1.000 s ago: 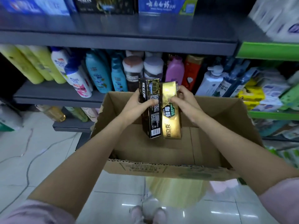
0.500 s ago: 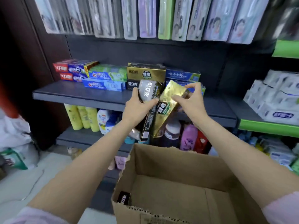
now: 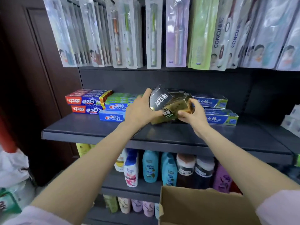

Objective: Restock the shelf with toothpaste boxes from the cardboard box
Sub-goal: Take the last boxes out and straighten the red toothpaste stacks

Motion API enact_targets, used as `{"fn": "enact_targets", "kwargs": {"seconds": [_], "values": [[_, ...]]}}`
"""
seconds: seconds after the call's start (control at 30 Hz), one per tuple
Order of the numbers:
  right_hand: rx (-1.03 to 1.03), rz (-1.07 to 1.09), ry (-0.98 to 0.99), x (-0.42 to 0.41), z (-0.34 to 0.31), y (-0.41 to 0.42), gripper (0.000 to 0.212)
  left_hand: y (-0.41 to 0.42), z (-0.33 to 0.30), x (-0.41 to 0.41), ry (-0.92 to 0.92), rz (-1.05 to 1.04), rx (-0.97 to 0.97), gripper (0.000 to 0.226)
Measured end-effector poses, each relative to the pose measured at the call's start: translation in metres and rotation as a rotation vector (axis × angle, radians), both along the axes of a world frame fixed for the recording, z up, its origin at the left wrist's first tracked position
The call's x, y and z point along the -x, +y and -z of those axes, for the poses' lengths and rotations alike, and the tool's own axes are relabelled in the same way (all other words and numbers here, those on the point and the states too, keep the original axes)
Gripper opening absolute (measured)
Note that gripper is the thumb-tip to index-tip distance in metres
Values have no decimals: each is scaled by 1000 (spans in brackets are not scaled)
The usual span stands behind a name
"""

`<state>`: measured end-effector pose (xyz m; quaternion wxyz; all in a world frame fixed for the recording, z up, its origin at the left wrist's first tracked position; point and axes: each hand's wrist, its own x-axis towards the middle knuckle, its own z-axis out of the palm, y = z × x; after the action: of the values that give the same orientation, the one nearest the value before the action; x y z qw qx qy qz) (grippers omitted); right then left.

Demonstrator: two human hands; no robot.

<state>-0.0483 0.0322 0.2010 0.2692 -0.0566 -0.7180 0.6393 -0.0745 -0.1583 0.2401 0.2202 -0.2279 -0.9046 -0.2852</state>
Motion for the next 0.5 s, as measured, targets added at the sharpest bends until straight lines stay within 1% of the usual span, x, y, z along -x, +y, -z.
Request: {"fn": "enact_targets", "kwargs": {"seconds": [0.03, 0.1, 0.13, 0.17, 0.2, 0.23, 0.27, 0.3, 0.33, 0.37, 0.4, 0.43, 0.47, 0.5], "values": [[-110, 88, -46, 7, 6, 1, 56, -2, 1, 8, 1, 14, 1, 73], [-435, 287, -235, 15, 21, 6, 59, -4, 5, 20, 2, 41, 18, 72], [-562, 352, -330, 16, 27, 6, 59, -5, 8, 25, 0, 52, 37, 71], [-640, 389, -405, 16, 31, 5, 58, -5, 11, 29, 1, 65, 60, 71], [-687, 409, -439, 16, 32, 2, 57, -5, 13, 32, 8, 77, 86, 72], [-715, 425, -419, 17, 30, 0, 56, -4, 14, 34, 23, 81, 119, 74], [-729, 428, -348, 17, 25, -3, 51, -4, 14, 34, 47, 82, 162, 74], [-683, 387, -246, 15, 17, -8, 44, -3, 13, 34, 74, 82, 207, 73], [-560, 285, -143, 12, 8, -12, 35, -1, 12, 33, 101, 84, 249, 70], [-383, 125, -83, 9, -2, -17, 30, 0, 11, 32, 126, 87, 285, 68], [-212, -46, -79, 5, -11, -22, 30, 2, 10, 31, 148, 88, 307, 68], [-101, -177, -104, 1, -17, -25, 32, 5, 9, 31, 159, 90, 314, 68], [-80, -226, -130, -1, -20, -25, 35, 7, 9, 31, 155, 101, 305, 70], [-76, -217, -126, -1, -22, -24, 37, 9, 8, 31, 134, 125, 280, 72]]}}
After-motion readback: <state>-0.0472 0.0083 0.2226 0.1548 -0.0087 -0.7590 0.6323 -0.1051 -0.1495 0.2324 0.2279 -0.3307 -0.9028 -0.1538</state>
